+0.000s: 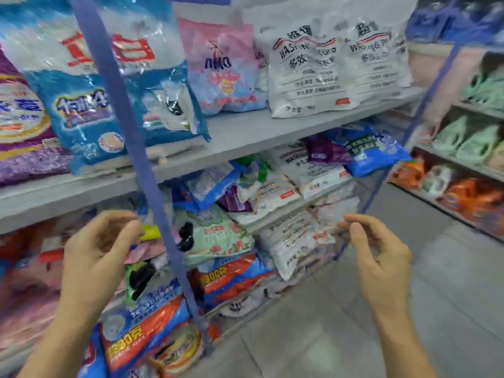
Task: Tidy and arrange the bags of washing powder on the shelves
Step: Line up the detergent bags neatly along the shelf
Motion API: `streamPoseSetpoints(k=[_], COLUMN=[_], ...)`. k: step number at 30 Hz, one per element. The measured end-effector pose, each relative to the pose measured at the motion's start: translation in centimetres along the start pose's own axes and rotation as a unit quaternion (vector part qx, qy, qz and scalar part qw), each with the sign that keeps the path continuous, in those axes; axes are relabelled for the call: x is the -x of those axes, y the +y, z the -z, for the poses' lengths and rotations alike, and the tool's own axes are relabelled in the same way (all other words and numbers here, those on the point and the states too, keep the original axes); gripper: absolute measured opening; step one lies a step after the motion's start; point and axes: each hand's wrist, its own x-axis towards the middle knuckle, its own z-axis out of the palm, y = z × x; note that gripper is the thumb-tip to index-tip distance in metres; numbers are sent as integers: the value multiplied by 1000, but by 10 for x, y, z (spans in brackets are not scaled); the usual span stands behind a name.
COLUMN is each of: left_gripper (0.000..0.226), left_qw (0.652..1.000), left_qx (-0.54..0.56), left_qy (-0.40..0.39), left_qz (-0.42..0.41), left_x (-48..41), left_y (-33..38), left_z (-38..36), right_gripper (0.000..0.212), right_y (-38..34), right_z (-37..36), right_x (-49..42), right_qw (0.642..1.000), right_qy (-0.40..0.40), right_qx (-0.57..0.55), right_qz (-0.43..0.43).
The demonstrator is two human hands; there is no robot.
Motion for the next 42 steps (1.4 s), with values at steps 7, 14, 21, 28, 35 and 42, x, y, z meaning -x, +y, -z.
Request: streamPoseSetpoints(k=[7, 14, 21, 28, 35, 42], left_gripper=[13, 8, 12, 12, 13, 12], left_qw=[995, 991, 987, 987, 982, 958], left_qx=[26, 43, -4, 7, -6, -34], left_qy=[-69, -76, -81, -22, 38, 148], left_qz=[61, 102, 137, 161, 186, 244], left_x=[42, 44, 13, -35, -58, -52], left_y=[12, 45, 43, 29, 31, 42], left_z=[-145, -249, -305, -359, -375, -404], right_gripper=[28, 28, 29, 31, 7, 64], right_y=[101, 173, 234, 285, 343, 407], right_z=[120, 172, 172, 150, 89, -20], right_x=[-31, -70, -126, -206, -303, -410], right_qw=[994, 983, 978, 983, 977, 875], right_qy=[35, 16, 10, -36, -160, -359], right_qx=[-2, -23, -24, -19, 68, 300], right_qz=[-104, -180, -206, -179, -120, 124])
